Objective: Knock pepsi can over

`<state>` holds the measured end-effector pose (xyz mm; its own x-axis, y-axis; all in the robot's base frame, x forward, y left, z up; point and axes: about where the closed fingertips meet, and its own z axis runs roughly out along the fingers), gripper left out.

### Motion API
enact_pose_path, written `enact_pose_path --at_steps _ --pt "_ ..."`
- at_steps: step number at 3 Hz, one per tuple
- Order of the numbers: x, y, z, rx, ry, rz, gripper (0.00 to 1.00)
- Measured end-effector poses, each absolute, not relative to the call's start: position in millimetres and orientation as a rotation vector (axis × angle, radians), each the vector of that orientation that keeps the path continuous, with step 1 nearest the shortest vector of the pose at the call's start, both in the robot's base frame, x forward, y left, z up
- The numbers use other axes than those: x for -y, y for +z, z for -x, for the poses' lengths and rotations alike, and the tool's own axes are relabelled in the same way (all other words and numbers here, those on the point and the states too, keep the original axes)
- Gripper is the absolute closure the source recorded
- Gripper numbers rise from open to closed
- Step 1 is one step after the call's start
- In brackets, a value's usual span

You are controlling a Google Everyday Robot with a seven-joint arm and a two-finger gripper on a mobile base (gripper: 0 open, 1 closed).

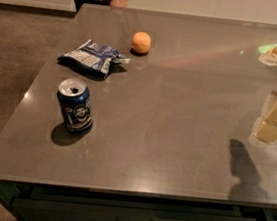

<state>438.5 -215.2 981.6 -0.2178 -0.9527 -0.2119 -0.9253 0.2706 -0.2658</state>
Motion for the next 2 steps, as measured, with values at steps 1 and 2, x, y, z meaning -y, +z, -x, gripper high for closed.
enact_pose_path --at_steps 1,2 --pt "215.2 981.6 -438.5 -2.217 -0.116 1.714 0.0" --pt "208.0 981.5 -443.9 -2.219 -0.07 1.72 0.0"
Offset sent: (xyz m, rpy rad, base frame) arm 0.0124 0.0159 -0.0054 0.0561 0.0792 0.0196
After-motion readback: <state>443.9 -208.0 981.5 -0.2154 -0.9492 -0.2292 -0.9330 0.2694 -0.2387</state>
